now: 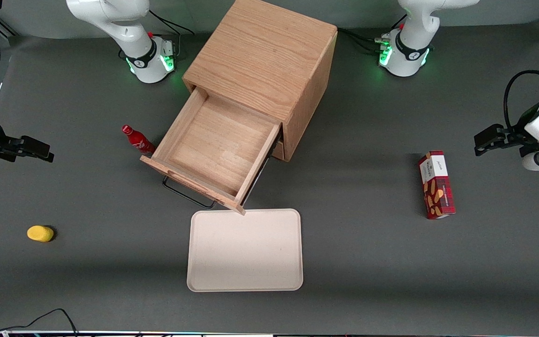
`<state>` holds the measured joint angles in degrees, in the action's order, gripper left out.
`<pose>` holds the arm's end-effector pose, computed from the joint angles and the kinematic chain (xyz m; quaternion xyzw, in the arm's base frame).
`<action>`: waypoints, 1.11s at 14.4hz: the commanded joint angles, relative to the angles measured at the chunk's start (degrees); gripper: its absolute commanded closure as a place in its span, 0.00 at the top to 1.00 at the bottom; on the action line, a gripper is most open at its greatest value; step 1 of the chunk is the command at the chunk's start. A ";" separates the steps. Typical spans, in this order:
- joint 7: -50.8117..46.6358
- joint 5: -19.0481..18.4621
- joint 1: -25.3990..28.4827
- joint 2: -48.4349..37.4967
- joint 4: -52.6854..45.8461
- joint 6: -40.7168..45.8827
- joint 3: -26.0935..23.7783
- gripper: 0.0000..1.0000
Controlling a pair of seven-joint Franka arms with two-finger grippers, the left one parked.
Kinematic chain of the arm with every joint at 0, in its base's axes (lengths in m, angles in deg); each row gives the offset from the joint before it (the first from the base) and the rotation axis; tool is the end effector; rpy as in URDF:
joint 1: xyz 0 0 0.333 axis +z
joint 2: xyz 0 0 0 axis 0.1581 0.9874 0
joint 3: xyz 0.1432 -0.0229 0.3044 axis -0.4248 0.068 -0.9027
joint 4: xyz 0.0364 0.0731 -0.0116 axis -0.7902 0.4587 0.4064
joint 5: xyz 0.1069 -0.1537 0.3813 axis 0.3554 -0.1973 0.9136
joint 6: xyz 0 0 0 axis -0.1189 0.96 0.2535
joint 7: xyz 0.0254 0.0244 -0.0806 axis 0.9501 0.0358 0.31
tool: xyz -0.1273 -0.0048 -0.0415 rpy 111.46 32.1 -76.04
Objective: Close top drawer
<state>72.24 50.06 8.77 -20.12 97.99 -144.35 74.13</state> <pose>0.6161 -0.0382 0.5697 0.9994 -0.0246 -0.0236 0.0048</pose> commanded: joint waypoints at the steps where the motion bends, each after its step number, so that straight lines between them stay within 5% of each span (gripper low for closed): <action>1: 0.56 -0.71 0.94 -0.79 0.53 -0.60 0.85 1.00; 16: 0.56 -0.53 0.94 0.00 -1.57 -0.51 0.77 1.00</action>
<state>72.24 50.06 8.77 -20.17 97.46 -144.59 74.17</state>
